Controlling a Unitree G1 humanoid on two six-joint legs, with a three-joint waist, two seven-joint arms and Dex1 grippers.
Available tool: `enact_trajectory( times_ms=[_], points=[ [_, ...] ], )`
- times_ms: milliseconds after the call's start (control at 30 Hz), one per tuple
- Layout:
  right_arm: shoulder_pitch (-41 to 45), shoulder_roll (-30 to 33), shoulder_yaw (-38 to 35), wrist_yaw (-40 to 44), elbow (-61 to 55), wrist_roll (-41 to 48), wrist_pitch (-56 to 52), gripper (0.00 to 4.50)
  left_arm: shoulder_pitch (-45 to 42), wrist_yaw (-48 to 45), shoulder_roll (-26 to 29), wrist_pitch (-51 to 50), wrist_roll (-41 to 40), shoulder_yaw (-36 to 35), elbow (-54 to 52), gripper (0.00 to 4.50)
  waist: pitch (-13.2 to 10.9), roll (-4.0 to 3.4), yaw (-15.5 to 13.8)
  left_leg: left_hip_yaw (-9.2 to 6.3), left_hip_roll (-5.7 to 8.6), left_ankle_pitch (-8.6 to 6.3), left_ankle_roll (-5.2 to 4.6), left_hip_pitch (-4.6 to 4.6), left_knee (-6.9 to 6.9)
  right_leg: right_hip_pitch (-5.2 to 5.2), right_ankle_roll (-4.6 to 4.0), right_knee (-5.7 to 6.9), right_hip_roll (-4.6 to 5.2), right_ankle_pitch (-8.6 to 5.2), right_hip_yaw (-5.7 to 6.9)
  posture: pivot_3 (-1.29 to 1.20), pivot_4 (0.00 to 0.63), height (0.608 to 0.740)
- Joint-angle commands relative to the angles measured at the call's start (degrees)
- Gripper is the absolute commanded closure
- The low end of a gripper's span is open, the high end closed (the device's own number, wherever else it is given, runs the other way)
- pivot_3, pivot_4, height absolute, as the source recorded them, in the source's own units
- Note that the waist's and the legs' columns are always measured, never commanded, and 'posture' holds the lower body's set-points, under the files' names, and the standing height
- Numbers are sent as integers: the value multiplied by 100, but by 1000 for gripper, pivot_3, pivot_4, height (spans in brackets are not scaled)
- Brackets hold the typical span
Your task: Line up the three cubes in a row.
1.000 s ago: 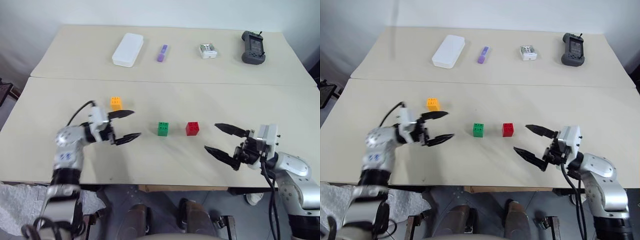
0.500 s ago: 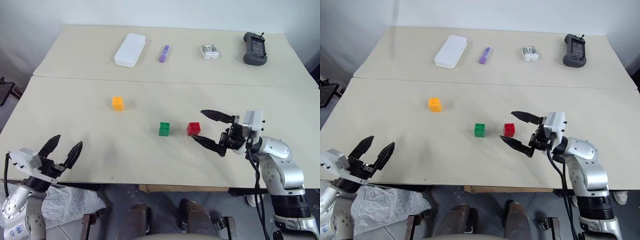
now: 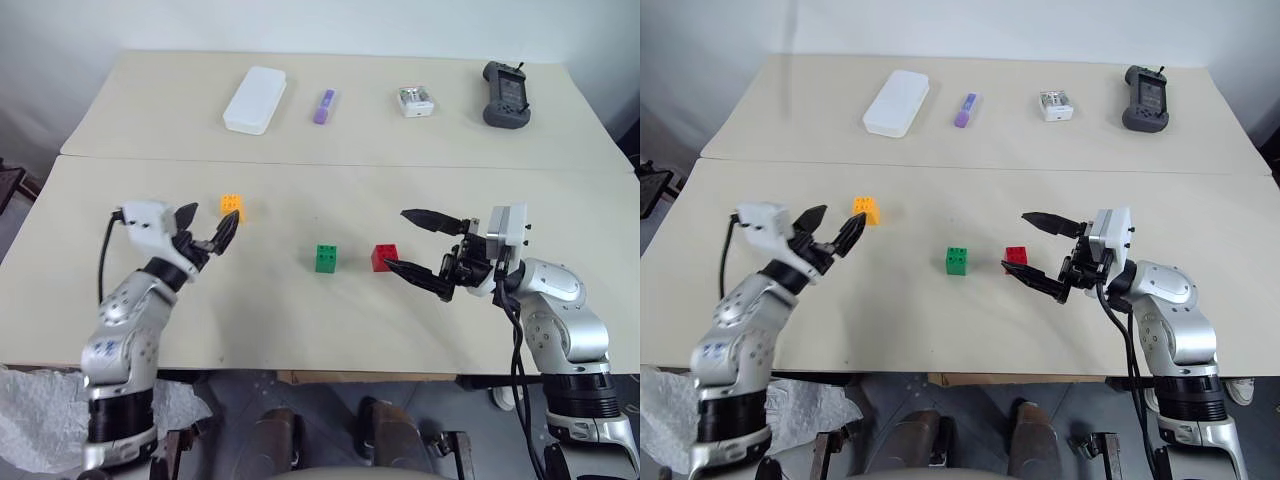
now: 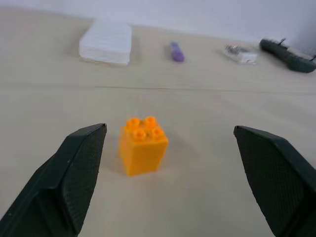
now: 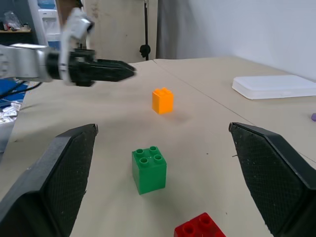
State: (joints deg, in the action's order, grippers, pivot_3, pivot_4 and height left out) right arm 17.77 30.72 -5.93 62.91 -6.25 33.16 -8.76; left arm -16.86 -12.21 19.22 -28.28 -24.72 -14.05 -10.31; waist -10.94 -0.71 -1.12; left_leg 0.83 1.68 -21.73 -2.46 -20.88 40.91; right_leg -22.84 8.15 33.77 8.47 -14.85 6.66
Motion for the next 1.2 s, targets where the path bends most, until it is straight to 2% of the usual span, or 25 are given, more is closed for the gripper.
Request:
enact_trajectory(
  times_ms=[33,200,400,500,700,733,767,900,1000,1100,1200],
  points=[
    [-53,-24,-35,-35,-203,39,62,0,-391,500,-230,399,553,160,456,122,0,1,-11,0,-1,0,0,-2,0,0,0,-3,-3,0,2,0,150,740],
    [-288,-23,-37,-123,-410,66,10,0,-929,590,-502,608,862,396,1228,122,0,1,-53,0,-5,1,1,-6,7,1,1,-3,-4,0,5,0,150,740],
    [-374,6,-45,-204,-531,100,-50,0,-1054,515,-544,583,928,405,1551,122,0,1,-36,2,-4,2,-1,-6,7,1,6,-6,-2,3,3,0,150,740],
    [-433,9,-57,-237,-576,102,-44,0,-930,469,-496,446,956,438,1430,725,0,1,-34,2,-5,1,-1,-6,7,1,6,-5,-2,3,2,0,150,740],
    [-567,-1,-56,-305,-672,93,-24,0,-827,-105,-292,689,796,359,1449,2653,0,1,-40,1,-5,1,-1,-6,8,1,6,-5,-1,3,2,0,150,740],
    [-585,2,-63,-320,-692,96,-30,0,-839,-465,-232,737,577,289,1473,2955,0,1,-41,1,-5,1,-1,-6,8,1,6,-5,-1,3,2,0,150,740],
    [-600,5,-69,-334,-709,96,-35,0,-832,-945,-106,689,332,250,1485,3047,0,1,-39,1,-5,1,-1,-6,9,1,6,-5,-1,3,2,0,150,740],
    [-698,120,-172,-323,-766,131,-67,0,-905,-3328,1114,922,-61,269,2049,3046,-1,-1,-5,4,-12,1,2,-6,8,-1,4,-6,-6,2,5,0,150,740],
    [-774,217,-251,-295,-775,134,-65,0,-1317,-4713,1740,1916,117,432,2979,3046,-1,-2,-4,12,-16,1,4,-5,5,-1,2,-11,-13,0,5,0,150,740],
    [-850,299,-328,-250,-793,147,-72,0,-1730,-6037,2013,3041,437,842,3815,3046,-1,-2,-48,15,-14,1,3,-6,7,0,3,-11,-12,1,4,0,150,740],
    [-968,394,-403,-177,-808,140,-52,0,-2381,-6688,1856,3865,754,1143,4876,3046,-1,-2,-60,12,-3,2,-1,-9,7,0,3,-10,-5,1,8,0,150,740]
  ],
)
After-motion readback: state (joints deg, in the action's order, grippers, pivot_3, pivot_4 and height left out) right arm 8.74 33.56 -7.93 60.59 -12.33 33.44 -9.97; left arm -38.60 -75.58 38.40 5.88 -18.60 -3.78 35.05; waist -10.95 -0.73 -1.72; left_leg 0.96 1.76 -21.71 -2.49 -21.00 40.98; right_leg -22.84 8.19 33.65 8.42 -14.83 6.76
